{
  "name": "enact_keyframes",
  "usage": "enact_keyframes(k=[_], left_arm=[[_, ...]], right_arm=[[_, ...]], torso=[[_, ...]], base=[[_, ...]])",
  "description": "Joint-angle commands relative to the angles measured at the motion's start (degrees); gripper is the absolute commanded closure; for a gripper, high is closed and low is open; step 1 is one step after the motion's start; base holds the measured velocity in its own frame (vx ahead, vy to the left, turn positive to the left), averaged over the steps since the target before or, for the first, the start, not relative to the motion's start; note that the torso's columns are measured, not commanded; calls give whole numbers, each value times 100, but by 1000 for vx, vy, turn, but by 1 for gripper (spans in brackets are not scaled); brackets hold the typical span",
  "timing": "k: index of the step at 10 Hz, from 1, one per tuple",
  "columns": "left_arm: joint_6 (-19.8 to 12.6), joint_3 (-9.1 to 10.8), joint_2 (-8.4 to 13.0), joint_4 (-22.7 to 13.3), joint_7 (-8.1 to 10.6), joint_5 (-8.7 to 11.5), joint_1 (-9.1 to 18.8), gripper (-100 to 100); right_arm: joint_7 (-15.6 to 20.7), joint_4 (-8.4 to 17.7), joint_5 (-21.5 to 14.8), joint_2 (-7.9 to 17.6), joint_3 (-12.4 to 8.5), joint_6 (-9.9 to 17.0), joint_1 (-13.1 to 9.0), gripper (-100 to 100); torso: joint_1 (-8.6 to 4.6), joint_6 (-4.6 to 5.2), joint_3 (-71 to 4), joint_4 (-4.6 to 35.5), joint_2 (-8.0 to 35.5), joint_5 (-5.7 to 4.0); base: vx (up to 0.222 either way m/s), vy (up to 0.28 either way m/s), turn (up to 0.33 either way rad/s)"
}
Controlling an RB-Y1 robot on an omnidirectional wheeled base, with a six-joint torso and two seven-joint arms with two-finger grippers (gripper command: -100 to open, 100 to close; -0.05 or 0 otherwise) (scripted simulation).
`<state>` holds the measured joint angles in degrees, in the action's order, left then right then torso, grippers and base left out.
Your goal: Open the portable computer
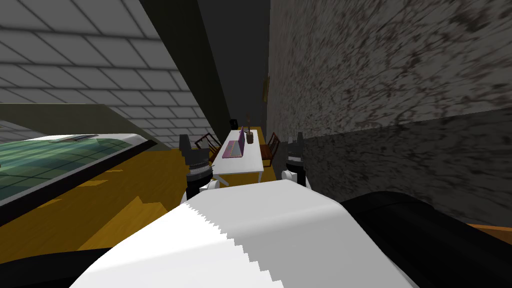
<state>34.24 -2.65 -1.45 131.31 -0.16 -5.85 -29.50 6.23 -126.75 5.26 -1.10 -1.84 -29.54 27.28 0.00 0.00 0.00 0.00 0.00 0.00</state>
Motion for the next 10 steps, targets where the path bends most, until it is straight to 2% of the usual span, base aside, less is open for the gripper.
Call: enact_keyframes(k=[1,9,10], left_arm=[[0,0,0,0,0,0,0,0],[1,0,0,2,0,0,0,0],[-21,17,199,-46,-16,-12,29,-100]], right_arm=[[0,0,0,0,0,0,0,0],[0,-2,0,0,0,-1,0,0],[0,-2,0,0,0,-1,0,0]], torso=[[0,0,-467,235,232,0],[0,0,-7073,3537,3539,0],[0,0,-7919,3960,3962,0]], base=[[0,0,0],[0,0,0],[5,-4,-17]])
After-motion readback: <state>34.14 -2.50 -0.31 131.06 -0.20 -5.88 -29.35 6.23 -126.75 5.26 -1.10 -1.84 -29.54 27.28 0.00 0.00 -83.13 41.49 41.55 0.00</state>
